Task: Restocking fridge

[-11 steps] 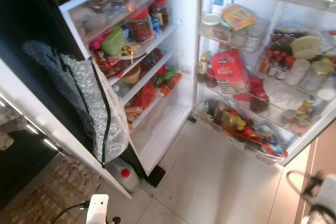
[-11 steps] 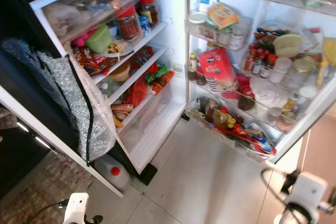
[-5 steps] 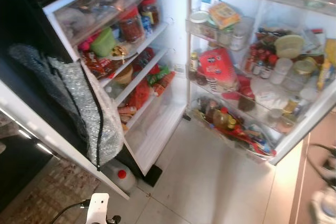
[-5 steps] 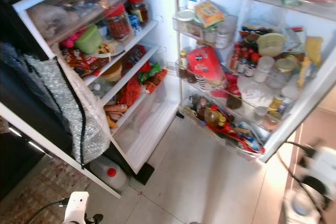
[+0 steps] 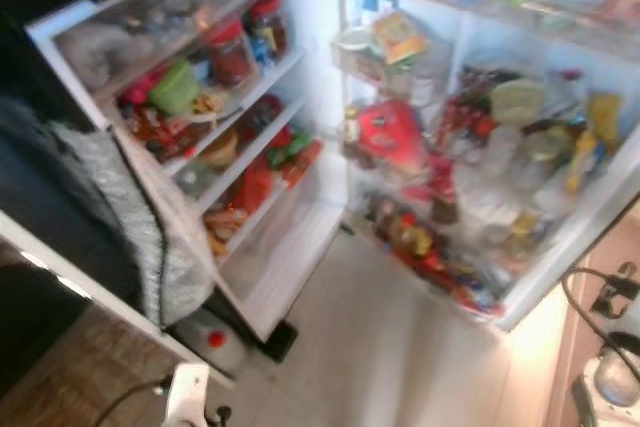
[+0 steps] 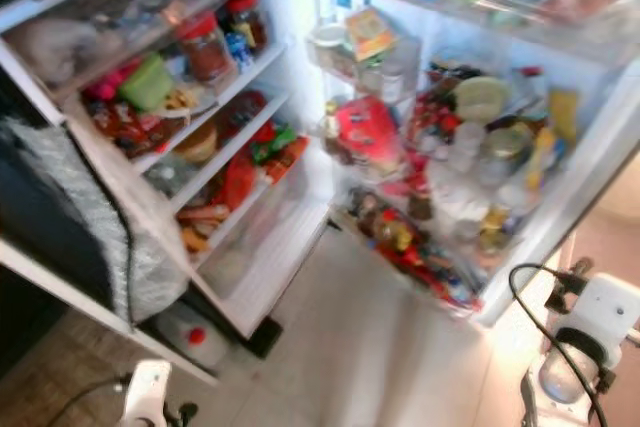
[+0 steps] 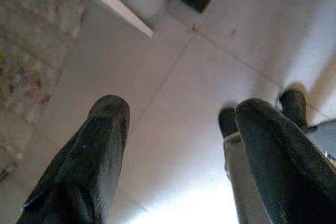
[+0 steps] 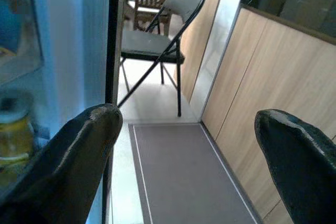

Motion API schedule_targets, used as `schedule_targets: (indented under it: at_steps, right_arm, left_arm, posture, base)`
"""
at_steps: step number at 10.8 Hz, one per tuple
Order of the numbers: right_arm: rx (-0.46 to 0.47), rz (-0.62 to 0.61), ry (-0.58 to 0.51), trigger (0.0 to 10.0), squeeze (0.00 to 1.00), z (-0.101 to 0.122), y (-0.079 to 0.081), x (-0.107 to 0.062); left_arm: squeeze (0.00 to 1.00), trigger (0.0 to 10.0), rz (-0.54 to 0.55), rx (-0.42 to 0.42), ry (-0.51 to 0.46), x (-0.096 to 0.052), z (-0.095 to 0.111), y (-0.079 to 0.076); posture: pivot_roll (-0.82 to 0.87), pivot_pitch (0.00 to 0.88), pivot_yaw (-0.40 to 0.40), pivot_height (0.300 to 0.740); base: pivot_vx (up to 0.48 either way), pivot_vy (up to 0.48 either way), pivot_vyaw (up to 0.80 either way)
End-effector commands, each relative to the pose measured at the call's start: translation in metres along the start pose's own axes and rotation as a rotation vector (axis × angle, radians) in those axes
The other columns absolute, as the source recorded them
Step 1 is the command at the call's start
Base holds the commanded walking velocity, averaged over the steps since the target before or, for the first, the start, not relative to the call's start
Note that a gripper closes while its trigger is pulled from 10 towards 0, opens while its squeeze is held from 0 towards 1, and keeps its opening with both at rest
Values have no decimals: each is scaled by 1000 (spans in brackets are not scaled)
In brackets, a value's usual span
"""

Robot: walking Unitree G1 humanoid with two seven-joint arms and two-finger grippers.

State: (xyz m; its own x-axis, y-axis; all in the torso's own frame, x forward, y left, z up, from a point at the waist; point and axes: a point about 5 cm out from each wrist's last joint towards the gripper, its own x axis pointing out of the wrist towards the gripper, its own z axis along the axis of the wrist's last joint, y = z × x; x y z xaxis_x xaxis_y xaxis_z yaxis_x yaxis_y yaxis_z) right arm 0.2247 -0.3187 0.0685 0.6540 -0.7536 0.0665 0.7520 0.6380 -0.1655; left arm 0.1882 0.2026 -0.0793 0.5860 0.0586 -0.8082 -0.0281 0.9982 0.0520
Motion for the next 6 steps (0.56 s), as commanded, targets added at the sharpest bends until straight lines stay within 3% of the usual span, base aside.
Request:
schedule_targets:
  at_steps: [1, 3, 6]
  right_arm:
    - [9, 2, 0, 10000, 0, 3, 0, 0]
    - [2, -23, 6, 10000, 0, 2, -3, -3]
    - [-44, -193, -40, 10000, 0, 9, -34, 0]
  left_arm:
    - [0, 10000, 5, -2, 31, -2, -9, 2]
    - [0, 10000, 2, 3, 32, -2, -9, 2]
    - [0, 10000, 0, 4, 31, -1, -9, 1]
  posture:
    - [-241, 72, 115, 740]
    - [-245, 70, 118, 740]
    - [-248, 69, 115, 740]
  base:
    - [0, 0, 0]
    - [0, 0, 0]
    - [0, 0, 0]
